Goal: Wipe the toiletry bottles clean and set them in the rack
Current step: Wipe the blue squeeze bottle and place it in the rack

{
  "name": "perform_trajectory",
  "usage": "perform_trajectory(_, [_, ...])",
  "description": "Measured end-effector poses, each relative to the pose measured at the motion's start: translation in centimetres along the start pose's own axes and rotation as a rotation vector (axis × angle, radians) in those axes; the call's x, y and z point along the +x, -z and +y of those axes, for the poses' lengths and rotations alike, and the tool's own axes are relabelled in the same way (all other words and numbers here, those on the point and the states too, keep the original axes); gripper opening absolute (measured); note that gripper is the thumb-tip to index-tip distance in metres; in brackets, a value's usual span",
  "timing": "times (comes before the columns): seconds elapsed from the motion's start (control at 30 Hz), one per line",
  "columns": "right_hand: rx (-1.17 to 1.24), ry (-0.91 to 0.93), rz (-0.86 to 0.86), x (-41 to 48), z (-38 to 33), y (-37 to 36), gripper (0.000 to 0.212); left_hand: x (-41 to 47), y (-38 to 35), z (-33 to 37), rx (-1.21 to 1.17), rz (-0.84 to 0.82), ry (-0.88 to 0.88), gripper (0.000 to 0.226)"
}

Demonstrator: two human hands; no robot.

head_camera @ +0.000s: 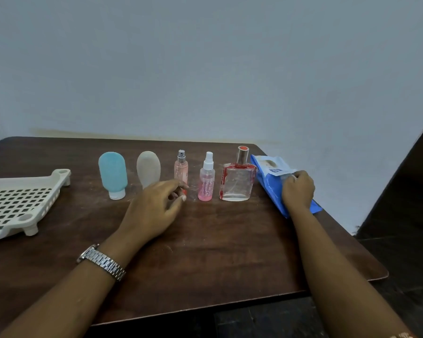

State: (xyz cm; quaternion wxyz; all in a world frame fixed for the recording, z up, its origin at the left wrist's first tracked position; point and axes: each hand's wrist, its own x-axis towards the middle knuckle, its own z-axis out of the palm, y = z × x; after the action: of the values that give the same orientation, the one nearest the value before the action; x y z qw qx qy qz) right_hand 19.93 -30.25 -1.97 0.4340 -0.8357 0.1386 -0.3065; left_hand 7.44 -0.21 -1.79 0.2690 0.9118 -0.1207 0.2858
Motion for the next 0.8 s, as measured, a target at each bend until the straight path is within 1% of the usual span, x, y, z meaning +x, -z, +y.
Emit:
perform_trajectory(0.13, [0.158, -0.075, 0.108, -0.3, -0.3, 0.4, 0.018, -0.2, 0.1, 0.1, 0.013, -0.007, -0.01, 0.024])
perform_trajectory(0.2, [0.239, -0.086, 0.18, -0.4, -0.5, 0.6, 0.016, -0.3, 0.2, 0.0, 0.018, -0.001, -0.009, 0.024])
perform_trajectory(0.27, [0.356, -0.069, 0.215, -0.6, -0.8, 0.8, 0.016, -0.4, 0.3, -0.1, 0.022, 0.006, -0.011, 0.023])
perform_trajectory(0.33, [0.428, -0.039, 0.222, -1.0, -1.2, 1.1, 0.026, -0.5, 0.2, -0.1, 0.036, 0.005, -0.018, 0.023])
perform_trajectory(0.4, [0.45, -0.004, 0.214, -1.5, -1.7, 1.4, 0.033, -0.6, 0.2, -0.2, 0.043, 0.006, -0.026, 0.023])
perform_trajectory(0.53, [0.454, 0.053, 0.193, -3.0, -2.9, 1.5, 0.028, -0.6, 0.4, -0.4, 0.086, 0.028, -0.038, 0.023])
perform_trajectory(0.6, [0.479, 0.075, 0.214, -4.0, -3.8, 1.6, 0.021, -0.5, 1.1, -0.8, 0.074, 0.099, -0.002, 0.021])
perform_trajectory(0.67, [0.564, 0.091, 0.188, -5.5, -4.9, 1.5, 0.012, -0.4, 2.2, -1.1, 0.014, 0.232, 0.063, 0.021])
perform_trajectory(0.73, [0.639, 0.129, 0.101, -7.5, -6.4, 1.3, 0.015, 0.0, 3.4, -1.6, 0.022, 0.431, 0.099, 0.029])
perform_trajectory(0.8, [0.746, 0.158, -0.046, -9.5, -8.0, 0.7, 0.019, 0.3, 4.7, -2.3, 0.031, 0.593, 0.166, 0.044])
